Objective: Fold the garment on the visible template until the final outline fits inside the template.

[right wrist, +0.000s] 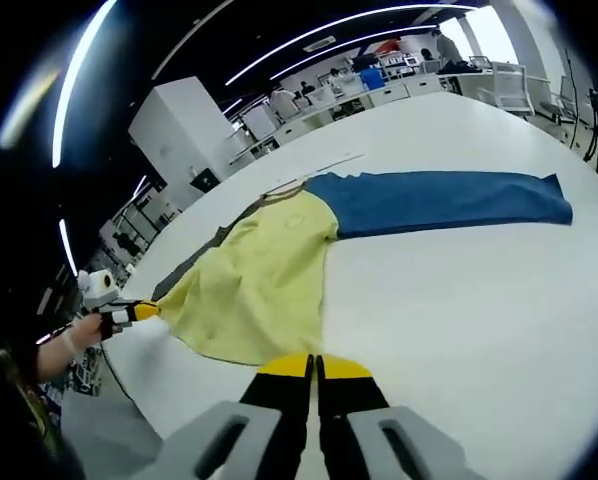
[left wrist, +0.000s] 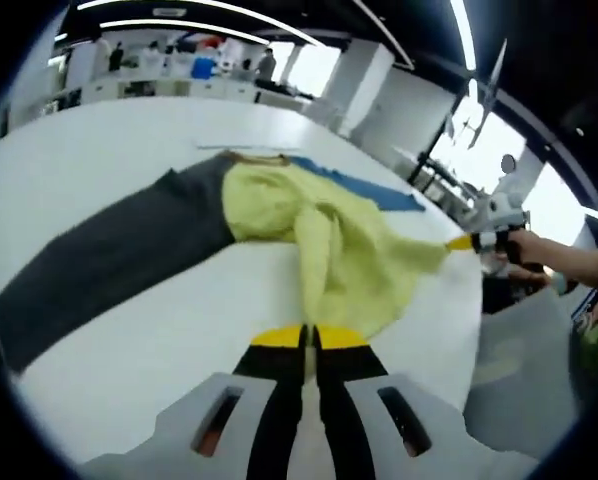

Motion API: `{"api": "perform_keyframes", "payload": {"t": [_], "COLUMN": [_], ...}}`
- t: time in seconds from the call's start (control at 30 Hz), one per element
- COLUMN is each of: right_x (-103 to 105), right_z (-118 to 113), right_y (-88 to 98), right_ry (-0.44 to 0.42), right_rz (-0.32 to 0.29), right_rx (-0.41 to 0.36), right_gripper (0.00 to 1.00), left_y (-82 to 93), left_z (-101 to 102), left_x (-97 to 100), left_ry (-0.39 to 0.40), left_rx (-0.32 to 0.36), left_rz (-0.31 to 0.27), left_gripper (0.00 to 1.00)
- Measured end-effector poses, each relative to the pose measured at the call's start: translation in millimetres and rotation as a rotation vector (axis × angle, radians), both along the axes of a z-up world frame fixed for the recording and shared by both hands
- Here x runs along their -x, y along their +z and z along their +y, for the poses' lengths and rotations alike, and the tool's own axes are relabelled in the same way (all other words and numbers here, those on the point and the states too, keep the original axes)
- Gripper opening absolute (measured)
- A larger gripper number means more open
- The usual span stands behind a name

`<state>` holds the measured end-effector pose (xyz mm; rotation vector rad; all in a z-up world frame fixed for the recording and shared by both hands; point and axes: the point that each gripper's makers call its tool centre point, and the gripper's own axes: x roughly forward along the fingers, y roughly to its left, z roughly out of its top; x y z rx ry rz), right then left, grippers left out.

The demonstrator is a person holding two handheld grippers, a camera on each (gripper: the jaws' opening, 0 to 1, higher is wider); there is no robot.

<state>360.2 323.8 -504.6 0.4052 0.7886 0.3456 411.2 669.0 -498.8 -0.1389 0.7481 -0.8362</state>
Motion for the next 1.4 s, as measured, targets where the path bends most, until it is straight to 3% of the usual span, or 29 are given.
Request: {"api": "perform_keyframes", "payload": {"t": [0.5, 0.77, 0.97, 1.23, 1.4], "right_x": [22, 34, 47, 58, 60], "right_z": [13, 18, 19, 15, 14], "right_y": [5.0, 2.9, -13.9, -30.4, -30.8], "right_ry": [0.016, 0.046, 0.054, 0.048, 0.046], "right_rz": [0.017, 0.039, 0.086, 0.133, 0.144], "right_rx": [-0.025, -0.008, 0.003, 0.008, 0.015], "right_gripper": [0.00, 0.00, 0.00, 0.00, 0.00], "left_y": [2.6, -11.2, -26.9, -36.4, -39.4], "left_z": [15, 29, 36, 42, 42], "left_x": [45.2, 68.0, 83.7, 87.0, 89.9], "left_ry": [0.076, 0.137, 0.178, 0.202, 0.181], "left_rx": [0.017, -0.007, -0.017, -0.017, -0.033], "left_rz": [0.068, 0.120, 0.181, 0.211, 0.208], "left_gripper": [0.00, 0.00, 0.00, 0.00, 0.00]}}
